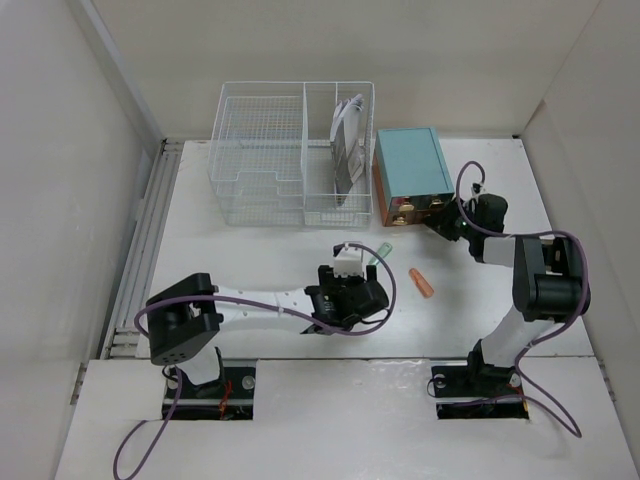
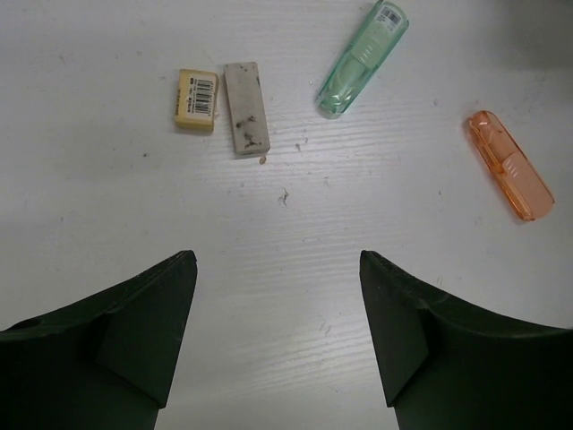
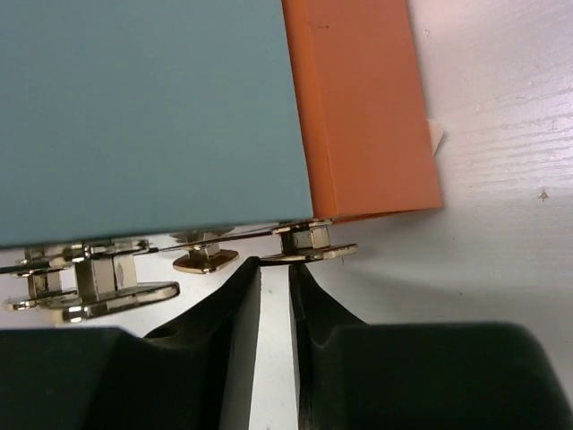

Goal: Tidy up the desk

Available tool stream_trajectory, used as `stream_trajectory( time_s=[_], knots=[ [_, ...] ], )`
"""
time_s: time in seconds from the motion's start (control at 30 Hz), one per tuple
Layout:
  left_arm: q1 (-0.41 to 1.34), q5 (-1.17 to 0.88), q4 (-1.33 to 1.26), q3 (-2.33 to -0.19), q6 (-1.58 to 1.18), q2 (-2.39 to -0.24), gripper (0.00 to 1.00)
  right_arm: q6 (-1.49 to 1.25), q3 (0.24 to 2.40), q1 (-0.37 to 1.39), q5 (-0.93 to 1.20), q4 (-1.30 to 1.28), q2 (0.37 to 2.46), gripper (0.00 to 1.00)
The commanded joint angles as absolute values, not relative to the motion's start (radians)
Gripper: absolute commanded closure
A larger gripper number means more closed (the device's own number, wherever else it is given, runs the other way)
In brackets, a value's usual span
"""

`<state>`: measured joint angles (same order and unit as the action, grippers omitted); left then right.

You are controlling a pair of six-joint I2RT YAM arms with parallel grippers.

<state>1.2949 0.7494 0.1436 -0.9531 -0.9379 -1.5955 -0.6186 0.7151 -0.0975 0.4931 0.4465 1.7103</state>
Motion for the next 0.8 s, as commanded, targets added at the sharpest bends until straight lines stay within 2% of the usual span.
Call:
stream_trajectory(
  time_s=[0.0,0.1,0.13,0.17,0.3,0.37,0.77],
  knots=[
    [1.301,0.79,0.169,-0.996,-0.953,-1.588,0.3,-0.624,0.677,-0.117,0.463,0.522,1.681,0.77],
    [1.301,0.79,0.169,-1.005,-0.953,-1.588,0.3,-0.615,0.643,-0.136,0.463,0.522,1.651,0.77],
    [1.301,0.79,0.169,-1.005,-0.953,-1.588,0.3,-0.615,0.643,-0.137,0.463,0.522,1.638,0.75],
    [1.301,0.79,0.169,-1.005,-0.953,-1.588,0.3,-0.615,0.643,-0.137,0.463,0.522,1.638,0.61],
    [1.31,0.799,0.169,-1.005,-0.963,-1.579,0.3,-0.624,0.643,-0.147,0.488,0.522,1.675,0.45],
    [1.31,0.799,0.178,-1.005,-0.974,-1.578,0.3,-0.634,0.653,-0.147,0.488,0.522,1.703,0.43],
    [1.319,0.799,0.189,-0.996,-0.983,-1.569,0.3,-0.664,0.673,-0.147,0.488,0.557,1.732,0.44]
  ],
)
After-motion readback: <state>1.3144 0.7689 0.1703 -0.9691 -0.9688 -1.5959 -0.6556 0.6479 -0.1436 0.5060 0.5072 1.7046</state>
